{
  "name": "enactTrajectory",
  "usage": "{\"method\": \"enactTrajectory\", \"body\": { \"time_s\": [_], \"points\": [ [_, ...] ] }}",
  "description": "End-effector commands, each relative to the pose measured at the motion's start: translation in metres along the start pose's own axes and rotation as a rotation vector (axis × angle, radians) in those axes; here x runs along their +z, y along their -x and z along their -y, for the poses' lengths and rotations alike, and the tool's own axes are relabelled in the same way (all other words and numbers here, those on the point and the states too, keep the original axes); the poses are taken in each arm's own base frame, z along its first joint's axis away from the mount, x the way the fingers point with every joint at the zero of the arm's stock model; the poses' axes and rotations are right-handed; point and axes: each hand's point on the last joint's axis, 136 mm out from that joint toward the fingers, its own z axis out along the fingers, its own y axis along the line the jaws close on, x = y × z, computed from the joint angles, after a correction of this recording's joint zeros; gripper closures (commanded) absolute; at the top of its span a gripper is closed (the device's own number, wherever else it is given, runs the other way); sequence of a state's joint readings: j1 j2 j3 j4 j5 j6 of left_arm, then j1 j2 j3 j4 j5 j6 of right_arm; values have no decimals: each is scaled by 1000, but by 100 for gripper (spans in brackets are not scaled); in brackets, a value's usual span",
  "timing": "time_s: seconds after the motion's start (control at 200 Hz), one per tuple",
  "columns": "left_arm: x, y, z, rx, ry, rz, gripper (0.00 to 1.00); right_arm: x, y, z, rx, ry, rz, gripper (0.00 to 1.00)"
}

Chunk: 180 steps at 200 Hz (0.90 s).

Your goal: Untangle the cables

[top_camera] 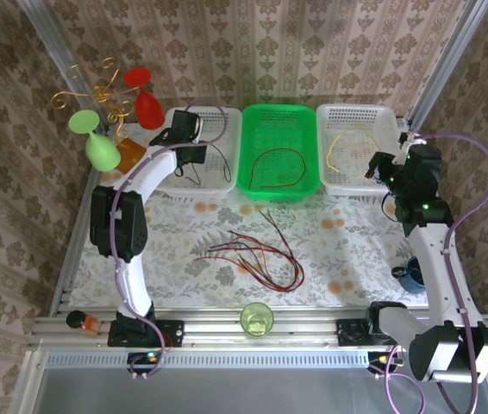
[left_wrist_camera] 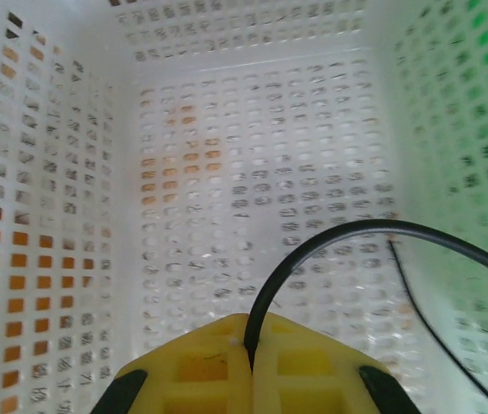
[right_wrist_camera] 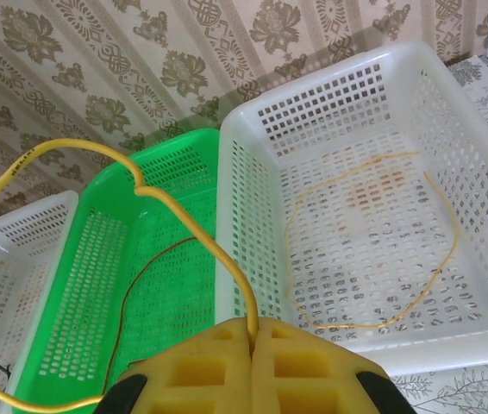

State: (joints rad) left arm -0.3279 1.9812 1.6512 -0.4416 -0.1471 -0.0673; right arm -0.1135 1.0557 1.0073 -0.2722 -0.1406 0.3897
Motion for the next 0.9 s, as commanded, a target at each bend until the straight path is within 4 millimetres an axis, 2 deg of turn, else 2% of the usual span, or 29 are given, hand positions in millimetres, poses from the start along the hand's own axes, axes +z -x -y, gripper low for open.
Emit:
{"method": "enactTrajectory", "body": {
  "time_s": [0.0, 0.16, 0.325, 0.42, 0.55, 0.605, 0.695, 0.895],
  "points": [
    [13, -4, -2, 99, 50, -78, 100, -3, 8, -6, -15, 19, -1, 100],
    [39, -10, 6, 136, 30, -145, 100, -1, 4, -4, -5, 12, -21, 100],
    [62, -20, 4, 181, 43, -205, 100, 10, -11, 14, 45, -98, -134, 100],
    [68, -19, 3, 198, 44, -227, 100, 17, -18, 20, 73, -136, -185, 100],
    [66, -13, -3, 178, 44, -243, 100, 22, -18, 21, 84, -145, -202, 100],
    [61, -8, -8, 131, 25, -238, 87, 22, -18, 22, 82, -152, -206, 100],
    [48, 7, -12, 105, 20, -200, 52, 23, -18, 25, 74, -167, -205, 100],
    [19, 37, -9, 87, -15, -111, 30, 31, -21, 32, 88, -202, -217, 100]
  ]
}}
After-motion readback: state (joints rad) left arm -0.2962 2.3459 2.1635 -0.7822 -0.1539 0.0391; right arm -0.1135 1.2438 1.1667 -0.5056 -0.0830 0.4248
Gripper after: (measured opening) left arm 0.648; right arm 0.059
